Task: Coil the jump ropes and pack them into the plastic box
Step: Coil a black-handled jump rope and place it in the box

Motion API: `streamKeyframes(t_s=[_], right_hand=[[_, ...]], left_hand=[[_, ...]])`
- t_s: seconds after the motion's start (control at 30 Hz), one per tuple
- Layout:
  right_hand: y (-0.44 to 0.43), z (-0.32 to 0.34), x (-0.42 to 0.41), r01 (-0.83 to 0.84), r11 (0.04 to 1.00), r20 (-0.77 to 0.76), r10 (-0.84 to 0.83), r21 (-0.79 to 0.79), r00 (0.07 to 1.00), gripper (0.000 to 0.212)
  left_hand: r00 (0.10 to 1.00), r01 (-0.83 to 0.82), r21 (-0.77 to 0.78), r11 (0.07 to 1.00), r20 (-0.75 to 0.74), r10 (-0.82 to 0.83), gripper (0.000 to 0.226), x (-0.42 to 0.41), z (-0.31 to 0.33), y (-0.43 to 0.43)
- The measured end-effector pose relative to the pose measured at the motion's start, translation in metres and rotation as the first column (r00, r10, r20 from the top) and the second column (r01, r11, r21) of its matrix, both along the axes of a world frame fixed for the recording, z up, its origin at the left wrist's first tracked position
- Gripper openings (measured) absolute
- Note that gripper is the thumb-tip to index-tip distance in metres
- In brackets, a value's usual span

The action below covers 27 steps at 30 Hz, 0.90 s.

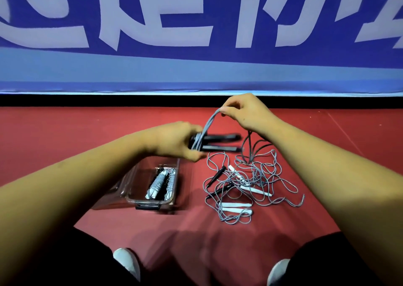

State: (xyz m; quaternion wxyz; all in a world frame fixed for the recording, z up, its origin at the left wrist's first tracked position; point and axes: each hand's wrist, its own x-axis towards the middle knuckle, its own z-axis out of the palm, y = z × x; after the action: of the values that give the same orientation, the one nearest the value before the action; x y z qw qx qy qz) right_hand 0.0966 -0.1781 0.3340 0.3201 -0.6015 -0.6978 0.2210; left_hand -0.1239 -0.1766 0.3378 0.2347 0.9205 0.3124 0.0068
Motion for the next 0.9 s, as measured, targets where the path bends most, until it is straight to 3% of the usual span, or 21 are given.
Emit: streamKeyframes(t_s=[0.07, 0.17, 0.3, 0.43, 0.53, 0.63, 0.77, 0.9], right_hand=[[0.004, -0.004, -0.001, 0.014, 0.999, -0.143, -0.019, -0.036, 0.99, 0.024], [0.001, -0.009, -0.01, -0.053, 0.973, -0.325, -0.023, -0.224, 0.945, 0.032], [-0.006, -0.013, -0.031, -0.291, 0.889, -0.556, 0.051, -0.353, 0.829, 0.031], [-0.015, -0.024, -0.039, -0.36, 0.795, -0.55, 0.04, -0.488, 0.834, 0.024], [-0.021, -0.023, -0.04, -0.388, 0.747, -0.563, 0.023, -0.539, 0.826, 0.02], [-0.021, -0.021, -0.045, -0.355, 0.741, -0.483, 0.047, -0.57, 0.874, 0.015], [-0.026, -0.027, -0.049, -0.336, 0.689, -0.372, 0.103, -0.642, 0.922, 0.016], [-0.032, -0.018, -0.054, -0.361, 0.735, -0.345, 0.183, -0.574, 0.921, 0.026]], left_hand=[[0.935, -0.103, -0.16, 0.982, 0.321, 0.151, 0.033, 0.0, 0.01, -0.002], [0.686, -0.179, -0.478, 0.86, 0.566, 0.458, 0.045, 0.0, 0.023, 0.006], [0.524, -0.258, -0.591, 0.764, 0.579, 0.625, 0.02, -0.015, 0.023, 0.032], [0.361, -0.438, -0.602, 0.668, 0.563, 0.744, 0.03, -0.053, 0.017, 0.069], [0.474, -0.585, -0.472, 0.66, 0.461, 0.75, 0.023, -0.082, 0.002, 0.083], [0.56, -0.645, -0.389, 0.658, 0.345, 0.753, 0.029, -0.093, -0.011, 0.092], [0.595, -0.794, 0.05, 0.606, 0.269, 0.758, 0.031, -0.092, -0.022, 0.104], [0.626, -0.756, 0.333, 0.563, 0.119, 0.771, 0.026, -0.089, -0.04, 0.095]])
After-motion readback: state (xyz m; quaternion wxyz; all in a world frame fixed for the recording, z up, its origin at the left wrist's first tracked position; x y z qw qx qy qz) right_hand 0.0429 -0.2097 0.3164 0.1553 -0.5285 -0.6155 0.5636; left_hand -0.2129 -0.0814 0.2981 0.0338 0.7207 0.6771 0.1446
